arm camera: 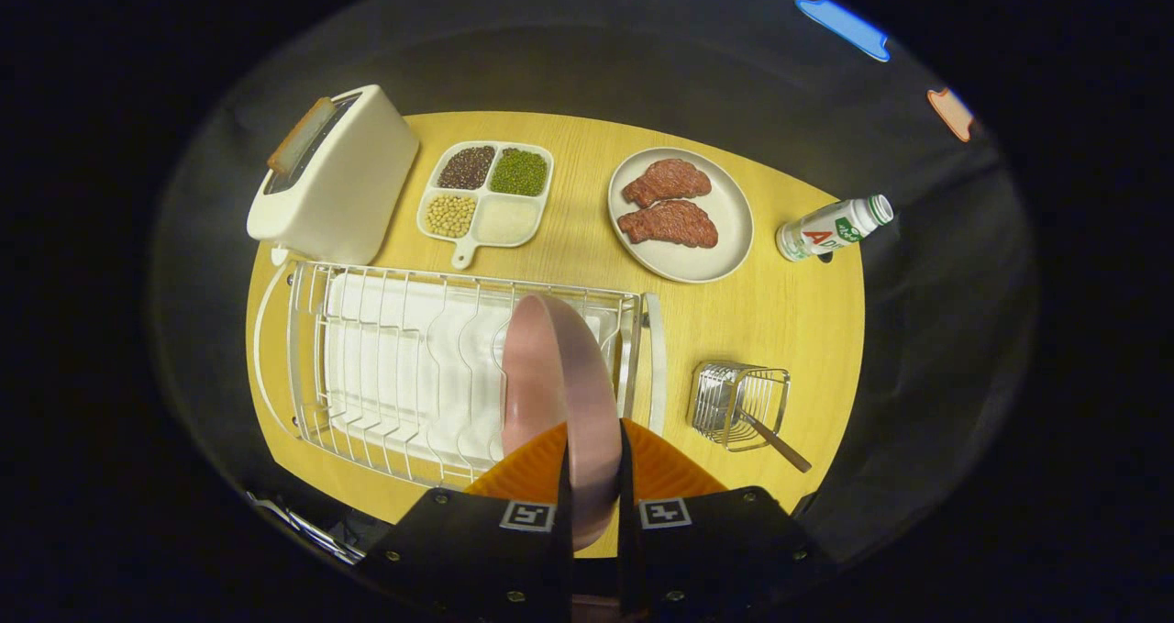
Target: Take the plate from the dish rack, then take the spoon from the basket and place it into the plate.
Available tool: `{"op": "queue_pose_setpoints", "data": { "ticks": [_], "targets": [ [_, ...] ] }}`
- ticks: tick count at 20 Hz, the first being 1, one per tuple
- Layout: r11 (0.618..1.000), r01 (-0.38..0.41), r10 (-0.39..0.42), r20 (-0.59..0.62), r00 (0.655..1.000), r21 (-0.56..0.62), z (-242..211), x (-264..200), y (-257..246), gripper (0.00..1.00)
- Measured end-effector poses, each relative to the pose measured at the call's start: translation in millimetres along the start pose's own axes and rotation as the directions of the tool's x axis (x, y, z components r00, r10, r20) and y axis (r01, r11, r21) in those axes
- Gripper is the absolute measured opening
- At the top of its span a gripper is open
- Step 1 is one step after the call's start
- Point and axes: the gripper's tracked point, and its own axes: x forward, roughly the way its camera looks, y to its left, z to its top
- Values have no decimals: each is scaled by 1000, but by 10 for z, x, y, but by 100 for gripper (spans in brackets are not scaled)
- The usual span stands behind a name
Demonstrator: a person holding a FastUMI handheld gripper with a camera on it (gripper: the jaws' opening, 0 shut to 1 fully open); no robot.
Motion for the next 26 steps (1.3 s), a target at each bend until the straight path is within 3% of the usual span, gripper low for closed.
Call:
{"op": "queue_pose_setpoints", "data": {
  "ticks": [2, 3, 7, 12, 17, 22, 26],
  "targets": [
    [994, 96, -94, 40, 995, -58, 126, -77, -183, 14],
    [995, 76, -74, 30, 997, -57, 125, -149, -147, 9],
    [994, 63, -57, 81, 995, -84, 138, -438, -221, 9],
    [993, -104, 108, 102, 989, -49, -287, -706, -149, 9],
    [967, -253, 252, 126, 959, -7, -952, -906, -188, 9],
    [934, -356, 347, 140, 927, 38, -1697, -746, -203, 9],
    [914, -395, 382, 136, 914, 90, -2160, -407, -214, 9]
  ]
}}
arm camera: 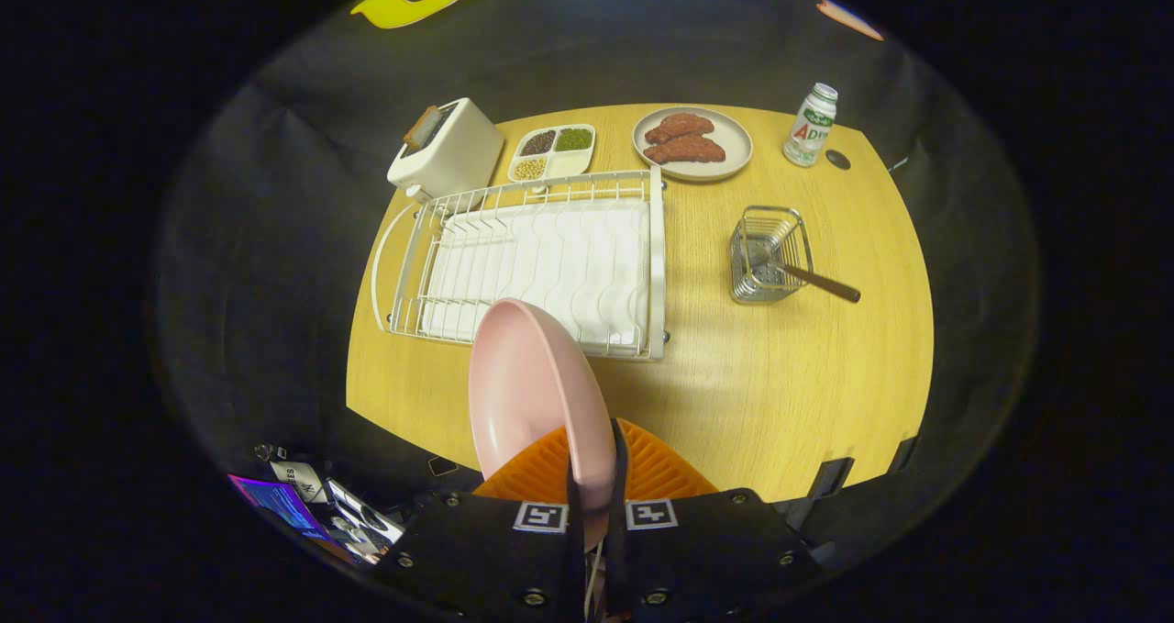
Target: Take the plate from the dish rack, then take the spoon from the basket and place it into the plate.
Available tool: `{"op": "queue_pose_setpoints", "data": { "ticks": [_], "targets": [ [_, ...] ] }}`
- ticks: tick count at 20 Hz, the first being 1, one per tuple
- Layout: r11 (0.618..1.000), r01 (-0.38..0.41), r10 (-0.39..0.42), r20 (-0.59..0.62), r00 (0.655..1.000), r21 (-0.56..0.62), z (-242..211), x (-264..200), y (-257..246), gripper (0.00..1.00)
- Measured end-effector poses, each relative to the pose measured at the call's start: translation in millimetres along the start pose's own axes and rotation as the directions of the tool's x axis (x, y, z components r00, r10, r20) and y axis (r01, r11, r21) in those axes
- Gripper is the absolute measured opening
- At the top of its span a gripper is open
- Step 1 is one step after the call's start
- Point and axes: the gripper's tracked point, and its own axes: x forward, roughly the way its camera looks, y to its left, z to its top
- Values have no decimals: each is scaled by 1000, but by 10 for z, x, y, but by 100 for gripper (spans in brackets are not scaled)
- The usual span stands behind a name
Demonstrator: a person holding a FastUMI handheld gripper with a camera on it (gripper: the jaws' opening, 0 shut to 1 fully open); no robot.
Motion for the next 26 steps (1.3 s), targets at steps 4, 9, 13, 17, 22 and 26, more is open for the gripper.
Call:
{"op": "queue_pose_setpoints", "data": {
  "ticks": [4, 9, 13, 17, 22, 26],
  "targets": [
    [995, -53, 57, -47, 997, 88, -391, 382, -122, 9],
    [987, -90, 102, -87, 991, 132, -672, 808, -257, 9],
    [987, -118, 126, -67, 990, 106, -715, 1017, -315, 9],
    [985, -153, 157, -48, 986, 83, -690, 1195, -361, 9],
    [992, -123, 123, -17, 992, 35, -628, 1360, -627, 19],
    [989, -140, 136, 70, 988, 55, -440, 1274, -816, 39]
  ]
}}
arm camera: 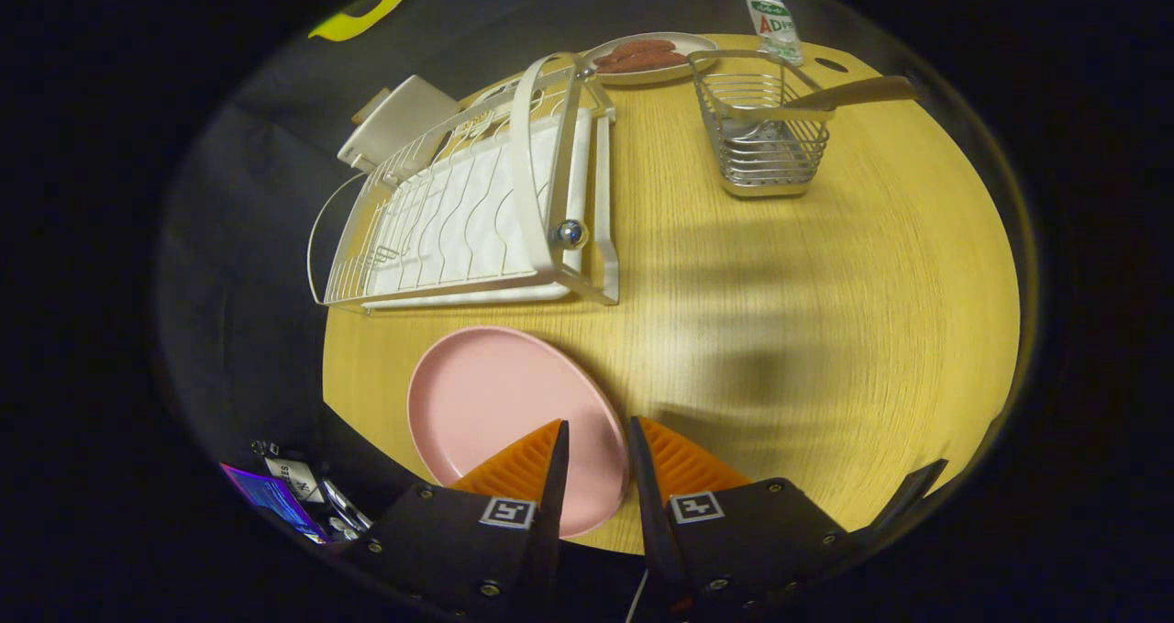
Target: Take the plate from the dish rack, then take the spoon from the basket and place it into the plate.
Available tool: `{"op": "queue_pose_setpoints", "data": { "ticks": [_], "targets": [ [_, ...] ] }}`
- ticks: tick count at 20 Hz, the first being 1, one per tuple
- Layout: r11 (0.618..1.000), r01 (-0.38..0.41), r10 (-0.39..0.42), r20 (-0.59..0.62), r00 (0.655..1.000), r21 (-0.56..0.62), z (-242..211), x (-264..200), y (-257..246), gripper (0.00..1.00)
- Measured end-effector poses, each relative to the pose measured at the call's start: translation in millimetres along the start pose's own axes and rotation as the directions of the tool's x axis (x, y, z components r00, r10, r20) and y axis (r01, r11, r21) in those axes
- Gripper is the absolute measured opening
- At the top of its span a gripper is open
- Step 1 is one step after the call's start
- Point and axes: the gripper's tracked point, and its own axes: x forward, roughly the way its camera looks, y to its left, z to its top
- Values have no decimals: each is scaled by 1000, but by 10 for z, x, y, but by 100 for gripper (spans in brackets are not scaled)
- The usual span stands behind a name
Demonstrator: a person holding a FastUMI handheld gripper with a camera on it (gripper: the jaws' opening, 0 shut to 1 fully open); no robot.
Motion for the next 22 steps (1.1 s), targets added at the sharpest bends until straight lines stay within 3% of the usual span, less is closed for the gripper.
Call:
{"op": "queue_pose_setpoints", "data": {
  "ticks": [5, 7, 10, 13, 16, 17, 19, 22],
  "targets": [
    [1000, 20, -17, 177, 984, -16, 260, -317, -127, 39],
    [997, 65, -47, 310, 949, -49, 460, -489, -197, 39],
    [981, 166, -87, 533, 842, -101, 774, -767, -332, 39],
    [972, 212, -86, 689, 720, -101, 984, -928, -442, 39],
    [946, 305, -84, 828, 555, -109, 1140, -1074, -630, 39],
    [934, 341, -91, 851, 518, -108, 1169, -1073, -696, 39],
    [929, 360, -109, 863, 493, -89, 1165, -963, -818, 39],
    [953, 301, -108, 881, 461, -41, 1279, -835, -926, 39]
  ]
}}
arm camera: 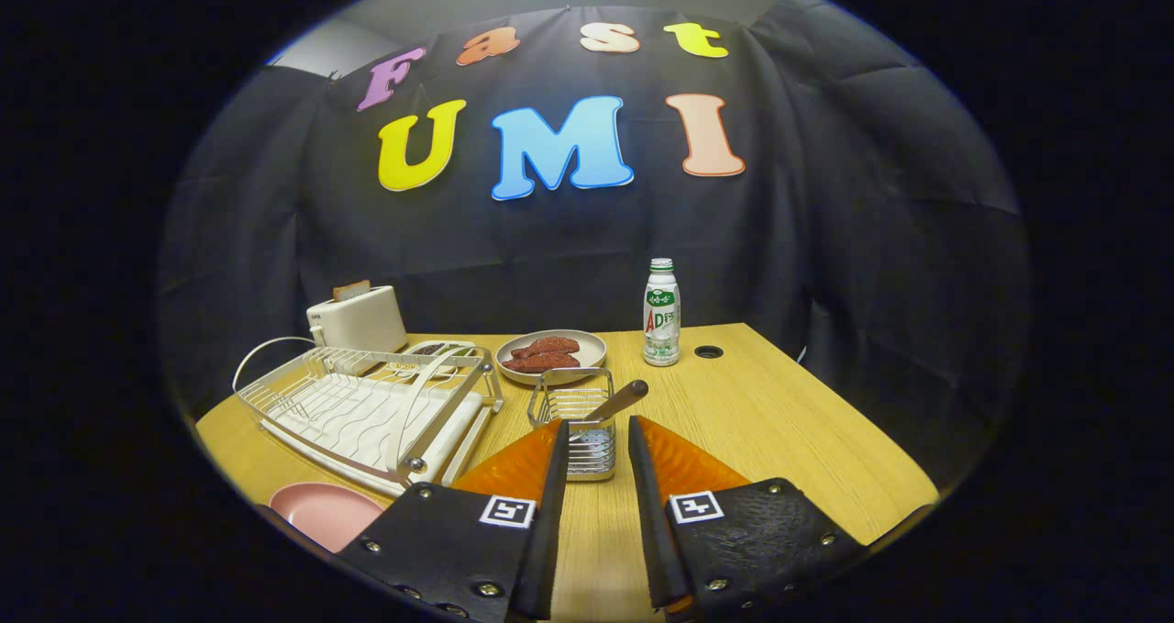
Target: Take the plate from the dish rack, then take the spoon from the basket and place it into the plate.
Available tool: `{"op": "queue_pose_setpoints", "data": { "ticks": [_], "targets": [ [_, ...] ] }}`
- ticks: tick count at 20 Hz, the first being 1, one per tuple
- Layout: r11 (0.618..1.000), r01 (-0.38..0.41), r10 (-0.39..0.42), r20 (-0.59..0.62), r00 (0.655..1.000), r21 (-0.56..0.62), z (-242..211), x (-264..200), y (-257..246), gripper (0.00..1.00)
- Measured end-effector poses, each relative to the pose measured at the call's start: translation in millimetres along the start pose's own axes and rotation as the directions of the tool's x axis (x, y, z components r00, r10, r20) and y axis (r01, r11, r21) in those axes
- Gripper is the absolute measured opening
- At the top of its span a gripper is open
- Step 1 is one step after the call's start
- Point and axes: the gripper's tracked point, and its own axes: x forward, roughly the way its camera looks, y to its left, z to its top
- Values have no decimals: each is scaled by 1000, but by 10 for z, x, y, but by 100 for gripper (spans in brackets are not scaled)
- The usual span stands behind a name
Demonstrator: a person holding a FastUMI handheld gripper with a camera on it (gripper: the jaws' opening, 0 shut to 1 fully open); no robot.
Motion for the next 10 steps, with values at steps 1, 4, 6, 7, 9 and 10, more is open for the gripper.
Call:
{"op": "queue_pose_setpoints", "data": {
  "ticks": [1, 4, 6, 7, 9, 10],
  "targets": [
    [1000, 7, -7, 10, 1000, 7, -18, 86, -40, 39],
    [998, -8, 6, 32, 999, 60, -18, 316, -65, 39],
    [998, -12, 8, 60, 998, 58, 63, 438, -94, 39],
    [998, -16, 12, 73, 997, 56, 97, 507, -94, 39],
    [998, -24, 20, 72, 997, 56, 96, 619, -54, 39],
    [998, -22, 18, 66, 998, 55, 76, 668, -50, 39]
  ]
}}
